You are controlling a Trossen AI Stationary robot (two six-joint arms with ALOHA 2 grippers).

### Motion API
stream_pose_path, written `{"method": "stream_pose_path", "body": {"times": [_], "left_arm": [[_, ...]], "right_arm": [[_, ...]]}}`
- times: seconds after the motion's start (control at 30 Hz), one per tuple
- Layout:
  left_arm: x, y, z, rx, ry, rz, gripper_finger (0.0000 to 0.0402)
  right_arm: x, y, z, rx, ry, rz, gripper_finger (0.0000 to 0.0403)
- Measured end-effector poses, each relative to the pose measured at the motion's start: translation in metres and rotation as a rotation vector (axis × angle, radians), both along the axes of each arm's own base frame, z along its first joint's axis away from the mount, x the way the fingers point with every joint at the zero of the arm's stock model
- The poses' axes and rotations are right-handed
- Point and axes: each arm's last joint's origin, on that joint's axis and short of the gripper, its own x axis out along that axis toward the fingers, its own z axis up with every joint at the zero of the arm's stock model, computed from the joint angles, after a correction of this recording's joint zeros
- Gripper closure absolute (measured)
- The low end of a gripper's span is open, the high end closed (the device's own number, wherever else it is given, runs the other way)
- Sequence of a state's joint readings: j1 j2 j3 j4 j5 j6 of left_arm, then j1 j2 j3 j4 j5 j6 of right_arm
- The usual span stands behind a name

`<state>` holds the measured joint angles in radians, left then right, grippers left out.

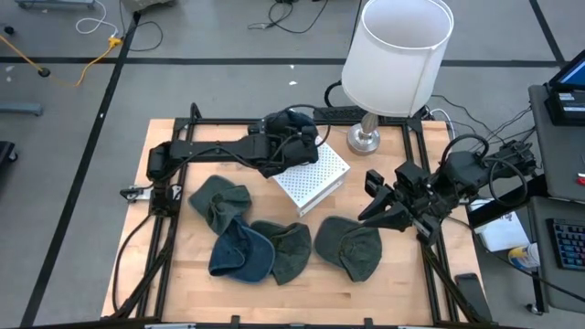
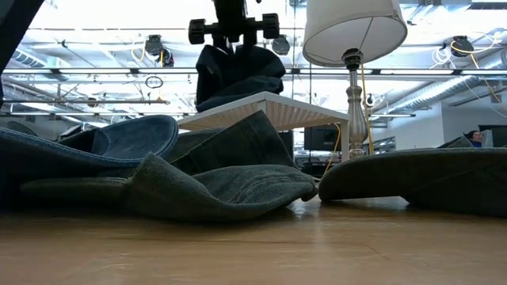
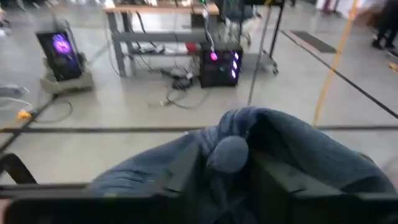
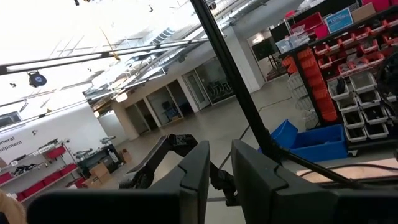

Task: Pick & Place hat
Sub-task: Stack the top blue cap on the blue cap on the shelf

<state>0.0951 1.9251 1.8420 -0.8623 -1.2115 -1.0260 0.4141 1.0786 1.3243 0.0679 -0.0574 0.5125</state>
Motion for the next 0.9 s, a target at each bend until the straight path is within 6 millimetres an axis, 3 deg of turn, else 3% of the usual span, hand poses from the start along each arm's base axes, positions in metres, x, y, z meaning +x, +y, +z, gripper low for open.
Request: {"method": "stream_pose_path", "body": {"times": [0.17, 0.37, 0.67, 0.9], "left_arm": [[0.003, -0.007, -0.002, -0.1, -0.014, -0.085, 0.0187], [0.005, -0.02, -0.003, -0.149, -0.063, -0.127, 0.0136], [-0.006, -0.035, 0.018, -0.116, 0.037, -0.226, 0.0124], [-0.021, -0.039, 0.04, -0.247, 0.048, -0.429, 0.0135]], "right_arm": [[0.0, 0.0, 0.0, 0.0, -0.001, 0.0, 0.0332], [0.0, 0.0, 0.0, 0.0, -0.001, 0.0, 0.0313], [0.0, 0.0, 0.0, 0.0, -0.001, 0.0, 0.0291], [0.001, 0.0, -0.001, -0.001, 0.002, -0.002, 0.0289]]}}
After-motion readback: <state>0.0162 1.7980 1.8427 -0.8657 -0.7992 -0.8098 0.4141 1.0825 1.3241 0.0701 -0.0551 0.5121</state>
